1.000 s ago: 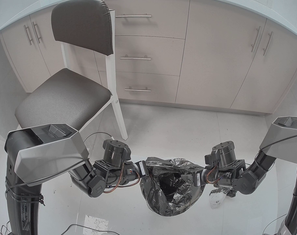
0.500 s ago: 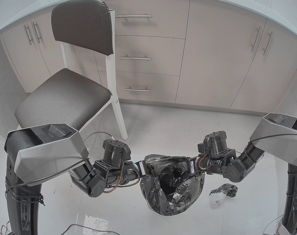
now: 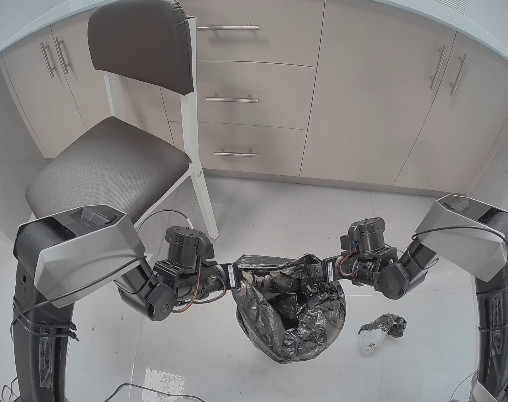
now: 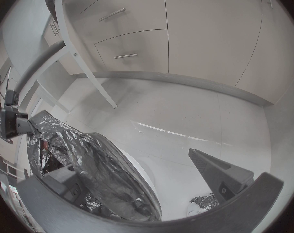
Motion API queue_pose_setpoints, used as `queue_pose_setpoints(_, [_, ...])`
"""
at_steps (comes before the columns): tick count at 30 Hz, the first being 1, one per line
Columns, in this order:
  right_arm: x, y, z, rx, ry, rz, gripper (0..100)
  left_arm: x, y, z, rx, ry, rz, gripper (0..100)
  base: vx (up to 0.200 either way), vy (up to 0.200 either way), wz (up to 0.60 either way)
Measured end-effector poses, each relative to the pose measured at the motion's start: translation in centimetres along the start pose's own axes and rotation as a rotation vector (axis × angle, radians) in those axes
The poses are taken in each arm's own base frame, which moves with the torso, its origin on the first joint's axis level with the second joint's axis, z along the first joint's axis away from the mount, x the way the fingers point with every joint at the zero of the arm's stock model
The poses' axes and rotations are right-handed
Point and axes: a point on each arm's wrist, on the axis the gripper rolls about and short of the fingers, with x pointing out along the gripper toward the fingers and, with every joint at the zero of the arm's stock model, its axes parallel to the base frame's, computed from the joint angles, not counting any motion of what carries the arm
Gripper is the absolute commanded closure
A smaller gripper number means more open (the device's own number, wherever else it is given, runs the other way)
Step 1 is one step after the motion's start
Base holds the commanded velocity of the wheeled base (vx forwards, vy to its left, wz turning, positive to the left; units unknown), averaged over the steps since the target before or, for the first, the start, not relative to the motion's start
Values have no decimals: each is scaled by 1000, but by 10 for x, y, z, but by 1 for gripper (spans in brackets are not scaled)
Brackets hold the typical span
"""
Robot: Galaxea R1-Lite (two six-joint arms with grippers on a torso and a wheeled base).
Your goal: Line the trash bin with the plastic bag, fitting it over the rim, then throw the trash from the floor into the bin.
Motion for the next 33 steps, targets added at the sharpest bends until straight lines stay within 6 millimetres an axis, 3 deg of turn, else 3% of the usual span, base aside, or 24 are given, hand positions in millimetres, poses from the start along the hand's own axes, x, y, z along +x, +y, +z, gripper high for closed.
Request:
queue_pose_setpoints(8, [13,-1,1,4,-12,-2,0,6,1,7,24,-19,-17,100,0,0,0])
queue_pose_setpoints(22, [19,-1,3,10,-28,-8,0,16,5,-8,20,30,4,100,0,0,0])
queue_pose_setpoints(23, [19,-1,3,10,-29,-8,0,16,5,-8,20,31,4,0,0,0,0])
queue_pose_setpoints(33, [22,-3,0,12,-26,-12,0,16,13,-18,115,79,81,0,0,0,0])
